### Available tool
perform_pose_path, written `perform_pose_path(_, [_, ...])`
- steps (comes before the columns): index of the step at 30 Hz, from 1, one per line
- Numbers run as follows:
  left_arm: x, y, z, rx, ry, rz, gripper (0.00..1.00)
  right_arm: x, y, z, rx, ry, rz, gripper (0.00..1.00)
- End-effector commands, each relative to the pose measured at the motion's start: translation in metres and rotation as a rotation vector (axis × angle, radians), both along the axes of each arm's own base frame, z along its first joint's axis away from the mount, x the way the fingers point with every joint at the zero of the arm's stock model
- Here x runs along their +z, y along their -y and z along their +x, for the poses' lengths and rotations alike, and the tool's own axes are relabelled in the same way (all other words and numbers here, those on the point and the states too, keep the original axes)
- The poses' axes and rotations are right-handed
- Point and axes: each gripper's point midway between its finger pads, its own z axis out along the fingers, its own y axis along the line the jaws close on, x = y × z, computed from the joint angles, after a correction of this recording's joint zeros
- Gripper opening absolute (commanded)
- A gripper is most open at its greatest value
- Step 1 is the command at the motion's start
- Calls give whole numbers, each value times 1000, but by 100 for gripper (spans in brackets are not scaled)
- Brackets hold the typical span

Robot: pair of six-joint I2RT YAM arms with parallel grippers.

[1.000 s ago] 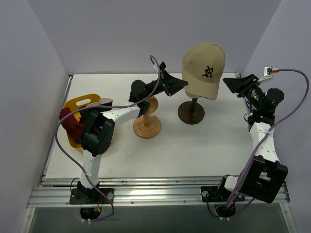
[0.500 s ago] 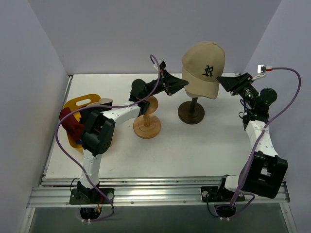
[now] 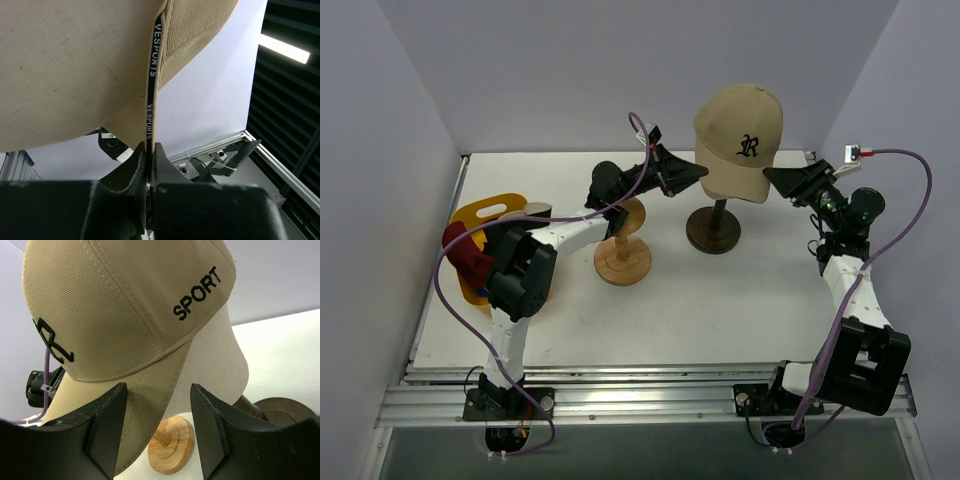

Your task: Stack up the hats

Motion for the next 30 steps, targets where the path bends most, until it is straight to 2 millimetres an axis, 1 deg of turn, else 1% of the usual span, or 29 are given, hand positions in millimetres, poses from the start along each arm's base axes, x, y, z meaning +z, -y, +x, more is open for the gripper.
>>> perform_pose_path(1, [19, -8, 13, 72, 13, -16, 2, 22, -5, -11, 16, 92, -18, 49])
perform_pose_path(7, [17, -4, 15, 75, 6, -11, 2, 38, -12, -20, 55, 163, 8, 46])
perform_pose_path(8, [19, -4, 14, 74, 11, -13, 2, 39, -14, -22, 67, 160, 27, 45])
perform_pose_path(10, [20, -1, 14, 74, 11, -11, 4, 44, -17, -26, 85, 191, 33, 45])
perform_pose_path(11, [22, -1, 14, 74, 14, -12, 6, 46, -19, -28, 96, 190, 50, 44])
perform_pose_path(12, [24, 0, 13, 75, 19, -10, 9, 47, -20, -30, 100, 193, 53, 44])
perform_pose_path(13, [27, -1, 12, 80, 33, -9, 20, 50, -21, -33, 102, 205, 51, 44])
perform_pose_path(15, [32, -1, 12, 89, 37, 5, 28, 52, -21, -35, 98, 207, 48, 42])
perform_pose_path(16, [38, -2, 10, 101, 62, 11, 37, 53, -21, -35, 93, 199, 50, 42])
perform_pose_path(18, [40, -3, 12, 123, 55, 37, 45, 53, -20, -33, 83, 195, 36, 41])
perform_pose_path(19, [46, -5, 10, 139, 77, 40, 52, 53, -21, -34, 85, 189, 36, 41])
perform_pose_path(22, [47, -9, 13, 174, 64, 57, 60, 52, -22, -36, 77, 182, 24, 40])
perform_pose_path(23, [48, -10, 14, 183, 61, 58, 70, 50, -22, -36, 75, 176, 19, 40])
perform_pose_path(24, [48, -11, 16, 191, 53, 66, 74, 50, -22, -35, 69, 172, 15, 40])
perform_pose_path(27, [51, -13, 21, 215, 63, 86, 76, 48, -24, -34, 66, 160, -4, 40])
perform_pose_path(28, [57, -14, 21, 224, 77, 86, 76, 48, -24, -34, 65, 158, -7, 40])
perform_pose_path(30, [55, -14, 24, 235, 66, 117, 77, 48, -25, -35, 66, 158, -9, 40])
